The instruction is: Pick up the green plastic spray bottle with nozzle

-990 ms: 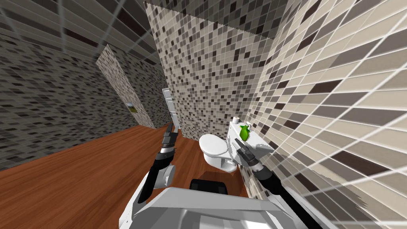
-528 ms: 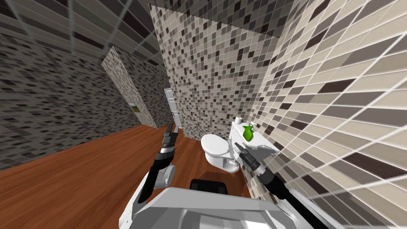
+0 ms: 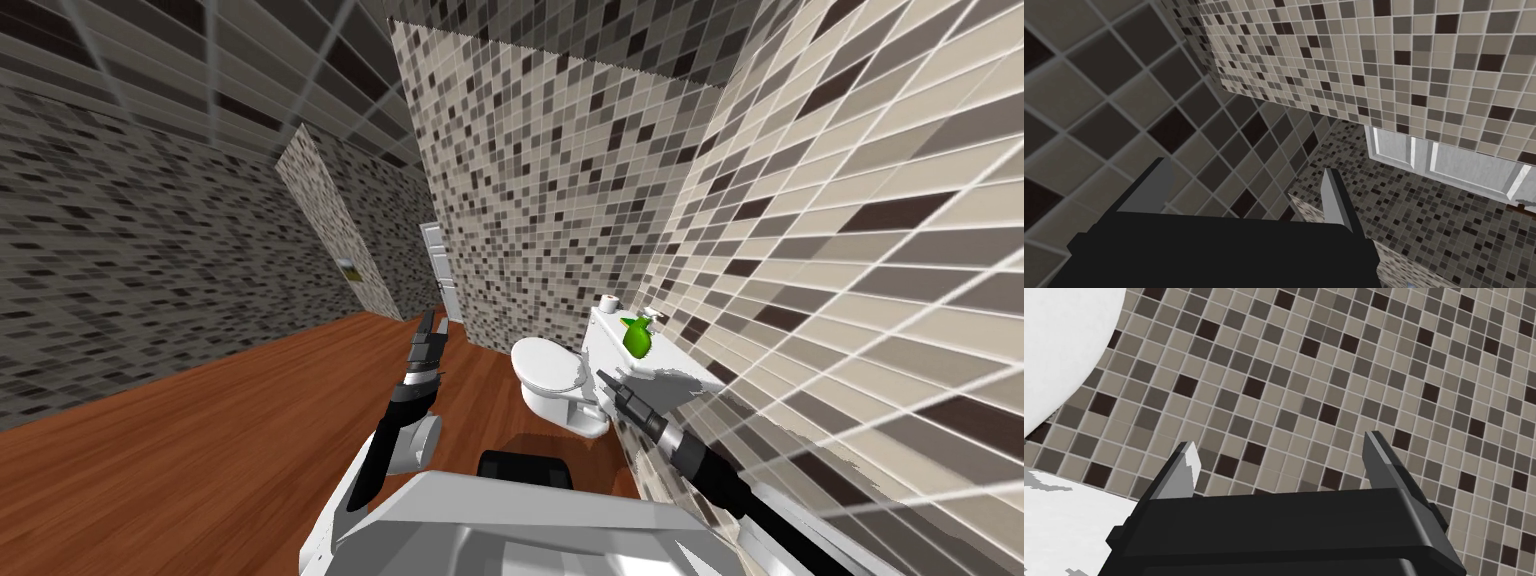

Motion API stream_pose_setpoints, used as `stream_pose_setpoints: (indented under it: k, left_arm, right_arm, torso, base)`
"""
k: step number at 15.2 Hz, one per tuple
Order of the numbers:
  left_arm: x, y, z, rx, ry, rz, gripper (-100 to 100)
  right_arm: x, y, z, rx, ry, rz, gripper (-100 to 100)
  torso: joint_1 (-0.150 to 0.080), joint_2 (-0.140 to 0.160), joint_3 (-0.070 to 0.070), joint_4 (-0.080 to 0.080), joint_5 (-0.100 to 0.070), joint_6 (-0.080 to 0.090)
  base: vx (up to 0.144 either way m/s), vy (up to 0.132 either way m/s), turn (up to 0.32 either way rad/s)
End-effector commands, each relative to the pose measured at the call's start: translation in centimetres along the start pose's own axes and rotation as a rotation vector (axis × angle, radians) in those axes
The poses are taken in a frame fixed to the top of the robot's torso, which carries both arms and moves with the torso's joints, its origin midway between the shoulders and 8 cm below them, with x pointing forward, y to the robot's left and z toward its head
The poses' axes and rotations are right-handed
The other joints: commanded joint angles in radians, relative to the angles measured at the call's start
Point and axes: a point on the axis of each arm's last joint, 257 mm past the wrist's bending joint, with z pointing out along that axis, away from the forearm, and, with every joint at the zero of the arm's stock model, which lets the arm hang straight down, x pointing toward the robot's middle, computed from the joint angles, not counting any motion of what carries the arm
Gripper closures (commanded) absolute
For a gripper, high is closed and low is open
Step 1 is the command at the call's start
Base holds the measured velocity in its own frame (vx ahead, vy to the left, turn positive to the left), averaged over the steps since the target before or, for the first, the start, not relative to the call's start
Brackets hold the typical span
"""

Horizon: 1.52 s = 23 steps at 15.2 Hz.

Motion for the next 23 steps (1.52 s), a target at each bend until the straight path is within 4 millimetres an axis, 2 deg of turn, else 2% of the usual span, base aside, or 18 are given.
stream_pose_setpoints:
  k: [1,2,4,5,7,8,9,11,12,13,15,16,18,19,21,22,23]
  left_arm:
    - [0.0,0.0,0.0,0.000,0.000,0.000,0]
    - [0.0,0.0,0.0,0.000,0.000,0.000,0]
    - [0.0,0.0,0.0,0.000,0.000,0.000,0]
    - [0.0,0.0,0.0,0.000,0.000,0.000,0]
    - [0.0,0.0,0.0,0.000,0.000,0.000,0]
    - [0.0,0.0,0.0,0.000,0.000,0.000,0]
    - [0.0,0.0,0.0,0.000,0.000,0.000,0]
    - [0.0,0.0,0.0,0.000,0.000,0.000,0]
    - [0.0,0.0,0.0,0.000,0.000,0.000,0]
    - [0.0,0.0,0.0,0.000,0.000,0.000,0]
    - [0.0,0.0,0.0,0.000,0.000,0.000,0]
    - [0.0,0.0,0.0,0.000,0.000,0.000,0]
    - [0.0,0.0,0.0,0.000,0.000,0.000,0]
    - [0.0,0.0,0.0,0.000,0.000,0.000,0]
    - [0.0,0.0,0.0,0.000,0.000,0.000,0]
    - [0.0,0.0,0.0,0.000,0.000,0.000,0]
    - [0.0,0.0,0.0,0.000,0.000,0.000,0]
  right_arm:
    - [-0.7,-1.1,-0.5,0.035,0.016,-0.018,-100]
    - [-1.1,-3.2,-1.5,0.090,0.029,-0.022,-100]
    - [-1.5,-3.3,-1.7,0.100,0.040,-0.040,-100]
    - [-2.1,-5.1,-2.7,0.151,0.054,-0.048,-100]
    - [-2.6,-5.4,-3.1,0.166,0.061,-0.064,-100]
    - [-3.5,-7.2,-4.3,0.220,0.072,-0.076,-100]
    - [-4.0,-7.4,-4.6,0.232,0.077,-0.091,-100]
    - [-5.5,-9.2,-6.2,0.297,0.088,-0.116,-100]
    - [-5.6,-9.2,-6.2,0.299,0.090,-0.119,-100]
    - [-6.7,-10.7,-7.6,0.351,0.092,-0.130,-100]
    - [-7.4,-10.8,-8.0,0.365,0.099,-0.150,-100]
    - [-9.1,-12.2,-9.6,0.425,0.099,-0.171,-100]
    - [-9.5,-12.1,-9.8,0.430,0.104,-0.183,-100]
    - [-11.2,-13.2,-11.4,0.487,0.103,-0.206,-100]
    - [-11.7,-13.2,-11.6,0.494,0.106,-0.218,-100]
    - [-13.6,-14.0,-13.2,0.548,0.104,-0.243,-100]
    - [-14.1,-14.0,-13.5,0.556,0.105,-0.254,-100]
  torso:
    - [0.000,0.000,0.000,0.000,0.000,0.000]
    - [-0.001,0.000,0.000,0.000,0.000,0.000]
    - [0.000,0.000,0.000,0.000,0.000,0.000]
    - [-0.001,0.000,0.000,0.000,0.000,0.000]
    - [-0.001,0.000,0.000,0.000,0.000,0.000]
    - [-0.002,0.000,0.000,0.000,0.000,0.000]
    - [-0.001,0.000,0.000,0.000,0.000,0.000]
    - [0.000,-0.001,0.000,0.000,0.000,0.000]
    - [0.000,0.000,0.000,0.000,0.000,0.000]
    - [-0.001,0.000,0.000,0.000,0.000,0.000]
    - [-0.001,0.000,0.000,0.000,0.000,0.000]
    - [-0.002,0.000,0.000,0.000,0.000,0.000]
    - [-0.002,0.000,0.000,0.000,0.000,0.000]
    - [-0.002,0.000,0.000,0.000,0.000,0.000]
    - [-0.002,0.000,0.000,0.000,0.000,0.000]
    - [-0.002,0.000,0.000,0.000,0.000,0.000]
    - [-0.002,0.000,0.000,0.000,0.000,0.000]
  base:
    - [-0.004,0.071,0.008]
    - [-0.008,0.082,0.055]
    - [-0.001,0.074,0.036]
    - [0.004,0.064,0.065]
    - [0.005,0.062,0.042]
    - [0.003,0.066,0.065]
    - [0.009,0.073,0.072]
    - [0.007,0.088,0.072]
    - [0.000,0.062,0.019]
    - [0.008,0.071,0.054]
    - [0.006,0.056,0.042]
    - [0.010,0.049,0.069]
    - [0.013,0.051,0.041]
    - [0.009,0.052,0.060]
    - [0.007,0.053,0.046]
    - [0.003,0.051,0.061]
    - [0.008,0.055,0.065]
